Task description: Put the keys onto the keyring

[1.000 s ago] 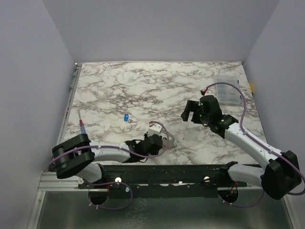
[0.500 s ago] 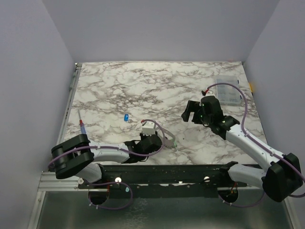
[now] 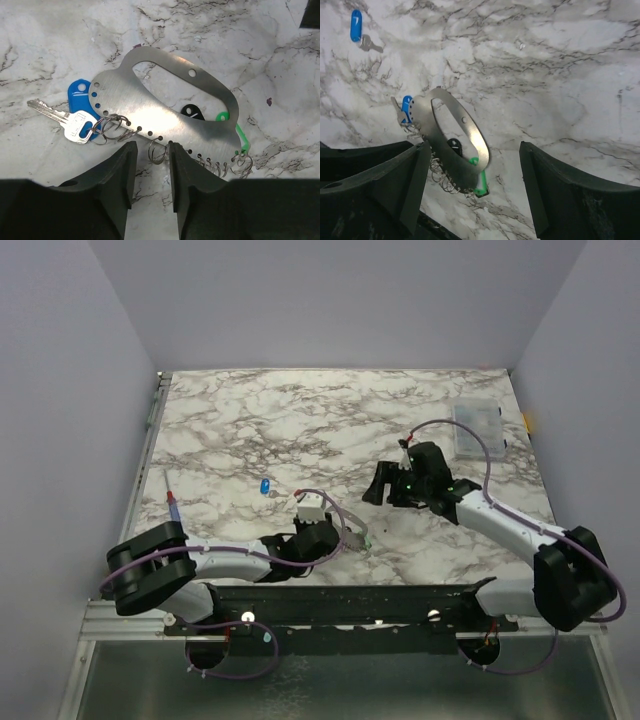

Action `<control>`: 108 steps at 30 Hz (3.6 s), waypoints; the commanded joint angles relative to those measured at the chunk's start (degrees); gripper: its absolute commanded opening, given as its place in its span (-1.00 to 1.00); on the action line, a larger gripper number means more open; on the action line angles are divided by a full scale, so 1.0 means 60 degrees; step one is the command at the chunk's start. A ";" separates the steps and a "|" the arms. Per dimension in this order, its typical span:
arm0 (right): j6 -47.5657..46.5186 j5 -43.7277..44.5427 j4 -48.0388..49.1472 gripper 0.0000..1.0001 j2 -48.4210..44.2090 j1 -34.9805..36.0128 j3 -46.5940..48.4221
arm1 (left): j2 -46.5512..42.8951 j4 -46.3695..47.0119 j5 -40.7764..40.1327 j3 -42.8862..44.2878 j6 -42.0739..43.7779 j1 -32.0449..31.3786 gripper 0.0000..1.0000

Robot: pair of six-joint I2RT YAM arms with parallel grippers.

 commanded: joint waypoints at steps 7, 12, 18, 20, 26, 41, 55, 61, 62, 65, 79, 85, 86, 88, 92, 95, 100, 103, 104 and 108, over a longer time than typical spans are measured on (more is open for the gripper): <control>-0.0204 -0.3138 0.0844 0.44 0.1763 0.0023 -0.0168 | -0.0151 -0.0535 0.0409 -0.0067 -0.0766 -0.0034 -0.21; -0.0069 -0.3581 0.1153 0.26 0.2390 0.0037 -0.0428 | -0.0160 0.0254 0.0451 -0.0426 -0.0899 0.0046 -0.31; 0.0047 -0.3740 0.1409 0.08 0.2890 0.0034 -0.0608 | -0.0105 0.0727 0.0728 -0.0692 -0.0965 0.0226 -0.35; 0.0079 -0.3804 0.1481 0.04 0.3073 0.0047 -0.0669 | -0.0064 0.0988 0.0904 -0.0807 -0.0967 0.0329 -0.36; 0.0201 -0.3862 0.1665 -0.07 0.3344 0.0135 -0.0815 | 0.0046 0.1521 0.1210 -0.0890 -0.0760 0.0444 -0.44; 0.0112 -0.3403 0.1411 -0.09 0.3224 0.0134 -0.0907 | 0.0031 0.1617 0.1391 -0.0699 -0.0330 0.0477 -1.00; -0.0687 -0.2141 0.1044 0.28 -0.0730 0.0140 -0.0121 | -0.1508 -0.1973 0.2700 0.2212 0.6713 0.0598 -1.00; -0.1210 -0.2024 0.1647 0.43 -0.2632 0.0134 -0.0267 | -0.1642 -0.3850 0.3455 0.3550 0.8108 0.0692 -1.00; -0.1360 -0.2264 0.1894 0.45 -0.2864 0.0135 -0.0327 | -0.1620 -0.4097 0.3489 0.3726 0.8253 0.0735 -1.00; -0.1733 -0.3457 0.2266 0.53 -0.3115 0.0133 -0.0363 | -0.1508 -0.4454 0.3772 0.4099 0.8294 0.0894 -1.00; -0.1851 -0.3394 0.3615 0.57 -0.3708 0.0256 -0.1630 | -0.1272 -0.4546 0.4847 0.4315 0.5080 0.2561 -1.00; -0.2045 -0.2624 0.3849 0.54 -0.3337 0.0524 -0.1882 | -0.1684 -0.4533 0.3928 0.3798 0.4694 0.2632 -0.94; -0.2133 -0.2537 0.3743 0.54 -0.3143 0.0608 -0.1821 | -0.1869 -0.4562 0.3477 0.3574 0.4457 0.2657 -0.67; -0.2213 -0.1955 0.3471 0.54 -0.2571 0.0974 -0.1624 | -0.2259 -0.4608 0.2578 0.2980 0.3555 0.2665 -0.05; -0.2218 -0.0553 0.2897 0.52 -0.1423 0.1563 -0.1077 | -0.2861 -0.4497 0.2132 0.1672 0.1646 0.2720 0.48; -0.2026 -0.0089 0.2725 0.52 -0.0847 0.1572 -0.0829 | -0.2674 -0.4473 0.2343 0.1117 0.1266 0.2747 0.33; -0.1848 -0.0380 0.2630 0.52 -0.0245 0.1563 -0.0585 | -0.2045 -0.4239 0.2193 0.0912 0.1808 0.2753 -0.03; -0.1792 -0.0508 0.2589 0.51 -0.0090 0.1576 -0.0591 | -0.1641 -0.4036 0.2097 0.1175 0.1785 0.2748 -0.14; -0.1790 -0.0542 0.2589 0.51 -0.0052 0.1572 -0.0618 | -0.1518 -0.3948 0.2116 0.1298 0.1750 0.2744 -0.14; -0.1751 -0.0564 0.2560 0.51 0.0033 0.1571 -0.0729 | -0.0799 -0.3631 0.2297 0.1670 0.1690 0.2743 -0.12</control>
